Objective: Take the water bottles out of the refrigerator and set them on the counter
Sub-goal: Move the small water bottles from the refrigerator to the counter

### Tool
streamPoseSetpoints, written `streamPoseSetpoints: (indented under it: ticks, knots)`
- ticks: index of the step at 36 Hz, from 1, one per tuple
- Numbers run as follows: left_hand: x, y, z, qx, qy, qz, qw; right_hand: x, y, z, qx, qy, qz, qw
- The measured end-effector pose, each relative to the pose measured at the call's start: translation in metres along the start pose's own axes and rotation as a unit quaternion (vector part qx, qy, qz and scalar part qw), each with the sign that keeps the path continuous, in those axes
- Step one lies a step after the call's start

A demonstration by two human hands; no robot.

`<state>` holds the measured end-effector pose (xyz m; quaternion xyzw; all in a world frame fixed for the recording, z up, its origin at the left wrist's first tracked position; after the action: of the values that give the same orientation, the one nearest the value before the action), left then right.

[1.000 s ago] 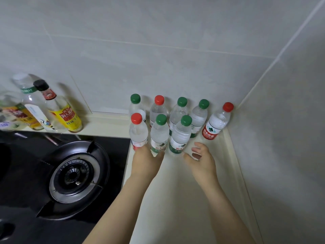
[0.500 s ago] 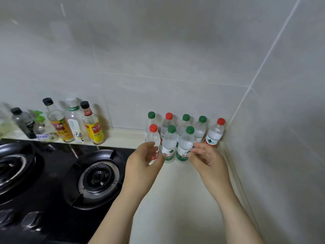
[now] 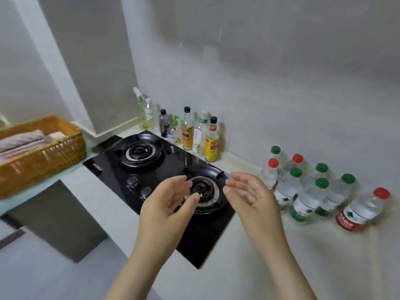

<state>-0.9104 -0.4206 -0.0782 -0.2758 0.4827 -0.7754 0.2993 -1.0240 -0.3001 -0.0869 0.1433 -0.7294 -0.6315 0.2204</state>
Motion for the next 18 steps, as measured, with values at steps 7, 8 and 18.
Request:
streamPoseSetpoints:
  ticks: [7,8,18]
  knots:
    - [-0.049,0.02,0.099,0.062,-0.128,0.042,0.989,-0.033,0.003,-0.096,0.026,0.141,-0.015,0.99]
    - [-0.056,0.022,0.113,0.065,-0.148,0.047,0.986,-0.038,0.005,-0.11,0.027,0.162,-0.012,0.986]
    - [-0.14,0.043,0.255,0.087,-0.299,0.081,0.947,-0.119,0.026,-0.261,0.039,0.339,0.016,0.94]
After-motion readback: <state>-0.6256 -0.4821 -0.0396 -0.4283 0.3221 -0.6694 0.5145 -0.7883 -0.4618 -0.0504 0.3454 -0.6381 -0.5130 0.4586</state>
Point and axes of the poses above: each hand's wrist, its own x-axis towards the middle knuckle, its own z-axis out of the back of the hand, y = z × x, the point moved 2 cm from there along x, towards the middle knuckle, and after that the axes turned 11 degrees about x, right-handed, at the moved point
